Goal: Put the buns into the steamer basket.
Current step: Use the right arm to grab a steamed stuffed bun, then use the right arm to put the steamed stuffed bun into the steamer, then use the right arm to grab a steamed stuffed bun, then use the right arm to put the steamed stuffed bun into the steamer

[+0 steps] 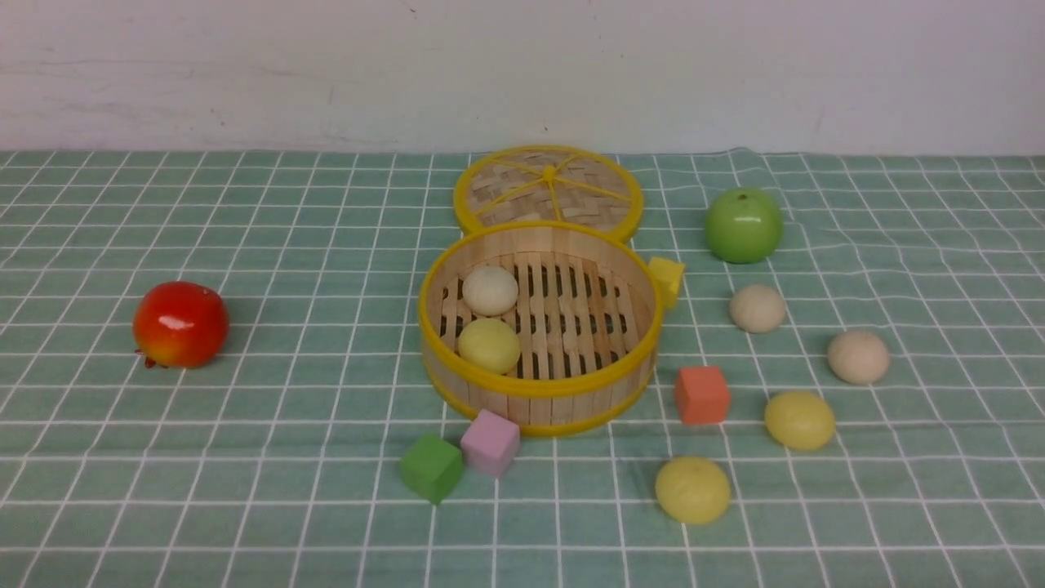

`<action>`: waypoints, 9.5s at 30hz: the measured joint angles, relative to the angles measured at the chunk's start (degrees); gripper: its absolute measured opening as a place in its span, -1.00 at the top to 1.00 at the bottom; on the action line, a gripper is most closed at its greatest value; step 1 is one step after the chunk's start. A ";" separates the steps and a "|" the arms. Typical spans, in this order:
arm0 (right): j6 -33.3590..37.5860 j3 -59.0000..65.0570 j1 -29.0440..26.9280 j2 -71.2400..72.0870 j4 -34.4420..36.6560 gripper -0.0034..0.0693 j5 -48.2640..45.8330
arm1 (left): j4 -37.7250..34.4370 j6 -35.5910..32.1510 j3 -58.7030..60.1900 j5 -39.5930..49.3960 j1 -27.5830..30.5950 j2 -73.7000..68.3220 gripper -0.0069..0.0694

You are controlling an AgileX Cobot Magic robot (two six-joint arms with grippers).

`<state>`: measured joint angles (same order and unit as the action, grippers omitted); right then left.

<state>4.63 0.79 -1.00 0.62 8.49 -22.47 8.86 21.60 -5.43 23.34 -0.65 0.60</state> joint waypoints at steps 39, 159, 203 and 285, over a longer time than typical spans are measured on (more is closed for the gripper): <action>0.00 0.00 0.00 0.00 0.00 0.25 0.00 | -1.34 0.00 7.00 -0.90 -3.23 0.00 0.81; 3.87 -97.09 24.91 -116.76 17.43 0.93 -18.43 | 0.02 0.00 7.18 -0.90 -3.23 0.00 0.55; -8.27 -71.86 25.07 -105.23 4.29 0.25 -24.55 | 0.08 0.00 7.18 -0.90 -3.23 0.00 0.44; -10.52 -102.03 24.01 -112.39 2.49 0.92 -28.50 | 0.13 0.00 7.18 -0.90 -3.23 0.00 0.41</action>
<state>-5.89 -101.23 23.02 -111.77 10.99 -50.97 8.98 21.60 1.75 22.44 -3.88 0.60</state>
